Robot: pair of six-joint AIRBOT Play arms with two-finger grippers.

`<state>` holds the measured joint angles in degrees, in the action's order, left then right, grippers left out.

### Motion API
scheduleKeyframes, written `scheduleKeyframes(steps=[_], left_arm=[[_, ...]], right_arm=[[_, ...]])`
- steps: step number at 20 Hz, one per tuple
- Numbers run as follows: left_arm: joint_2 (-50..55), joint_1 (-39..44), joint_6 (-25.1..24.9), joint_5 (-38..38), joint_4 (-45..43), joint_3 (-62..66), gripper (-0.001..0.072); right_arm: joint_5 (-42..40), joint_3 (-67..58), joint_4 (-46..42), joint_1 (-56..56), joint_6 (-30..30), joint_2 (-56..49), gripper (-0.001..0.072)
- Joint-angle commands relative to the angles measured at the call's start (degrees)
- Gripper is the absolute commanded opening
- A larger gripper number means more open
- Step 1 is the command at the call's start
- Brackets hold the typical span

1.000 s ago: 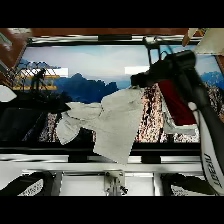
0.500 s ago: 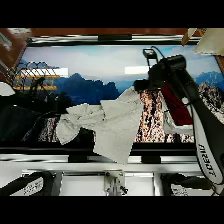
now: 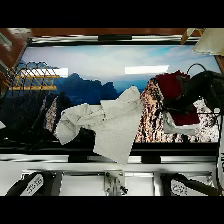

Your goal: Fold the shirts.

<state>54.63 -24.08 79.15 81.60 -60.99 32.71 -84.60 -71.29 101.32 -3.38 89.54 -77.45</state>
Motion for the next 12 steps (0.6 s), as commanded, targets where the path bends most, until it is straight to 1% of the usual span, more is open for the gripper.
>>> scheduleKeyframes(steps=[1, 3, 8, 10, 11, 12], left_arm=[[-1.0, -1.2, -1.2, -11.7, 6.9, -9.4, 0.0688], [-1.0, 0.0, -1.2, -16.0, 8.8, -10.4, 0.0688], [1.4, 4.9, -1.0, -22.5, 10.7, -10.4, 0.0687], [3.0, 6.8, -1.2, -25.6, 13.4, -10.4, 0.0614], [3.8, 7.9, -1.1, -26.8, 14.5, -10.4, 0.0614], [4.5, 9.1, -1.1, -27.8, 15.2, -10.4, 0.0576]], right_arm=[[1.2, 5.8, 4.0, 0.1, 1.4, 0.9, 0.0589], [3.1, 5.9, 4.1, 1.5, 1.4, 0.9, 0.059], [5.7, 6.0, 5.5, 2.5, 1.4, 0.9, 0.0589], [5.7, 6.4, 5.6, 2.5, 1.6, 0.5, 0.0589], [5.5, 7.0, 6.2, 2.5, 1.6, 0.1, 0.059], [5.4, 8.0, 7.3, 2.5, 1.8, -0.5, 0.0628]])
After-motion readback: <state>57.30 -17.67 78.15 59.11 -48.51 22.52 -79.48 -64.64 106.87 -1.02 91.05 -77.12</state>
